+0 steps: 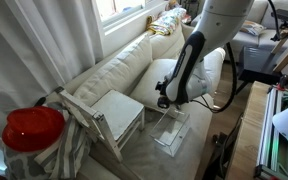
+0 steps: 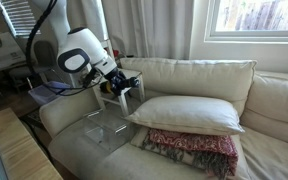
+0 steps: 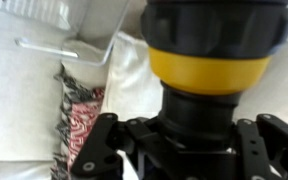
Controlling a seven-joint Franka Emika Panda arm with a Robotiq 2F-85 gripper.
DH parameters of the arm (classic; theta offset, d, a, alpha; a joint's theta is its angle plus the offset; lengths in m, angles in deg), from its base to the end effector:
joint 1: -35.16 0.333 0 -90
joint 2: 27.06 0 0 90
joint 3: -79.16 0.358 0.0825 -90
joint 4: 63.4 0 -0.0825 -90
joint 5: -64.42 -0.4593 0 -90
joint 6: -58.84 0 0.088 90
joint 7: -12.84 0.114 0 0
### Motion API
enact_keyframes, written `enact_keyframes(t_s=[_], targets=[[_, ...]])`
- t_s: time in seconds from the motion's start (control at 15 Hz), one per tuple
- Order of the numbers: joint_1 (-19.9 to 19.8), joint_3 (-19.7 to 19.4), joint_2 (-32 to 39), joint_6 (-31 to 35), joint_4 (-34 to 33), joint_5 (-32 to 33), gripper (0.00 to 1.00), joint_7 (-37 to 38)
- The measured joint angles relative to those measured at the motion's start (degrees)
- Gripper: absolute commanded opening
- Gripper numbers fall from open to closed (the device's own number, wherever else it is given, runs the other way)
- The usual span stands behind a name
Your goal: Put the black torch on the pillow
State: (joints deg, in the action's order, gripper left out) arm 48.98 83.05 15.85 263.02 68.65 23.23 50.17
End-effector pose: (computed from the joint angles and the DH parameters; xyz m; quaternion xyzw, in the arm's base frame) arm 0.5259 0.0849 0.0265 -0.8289 0.5092 -0.2206 0.0705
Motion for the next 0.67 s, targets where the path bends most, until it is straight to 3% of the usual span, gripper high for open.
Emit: enact_keyframes(t_s=[0.2,0.6,0.67], targets=[[-5.27,-1.49,-0.33,3.35,-2.89,4.83,0.02,-1.43],[-15.03,-1.34,5.78,2.68,-13.52,12.03,0.02,-1.56],[-16.02,-1.21,7.17,2.08,-15.41,12.49,0.08,-1.56]])
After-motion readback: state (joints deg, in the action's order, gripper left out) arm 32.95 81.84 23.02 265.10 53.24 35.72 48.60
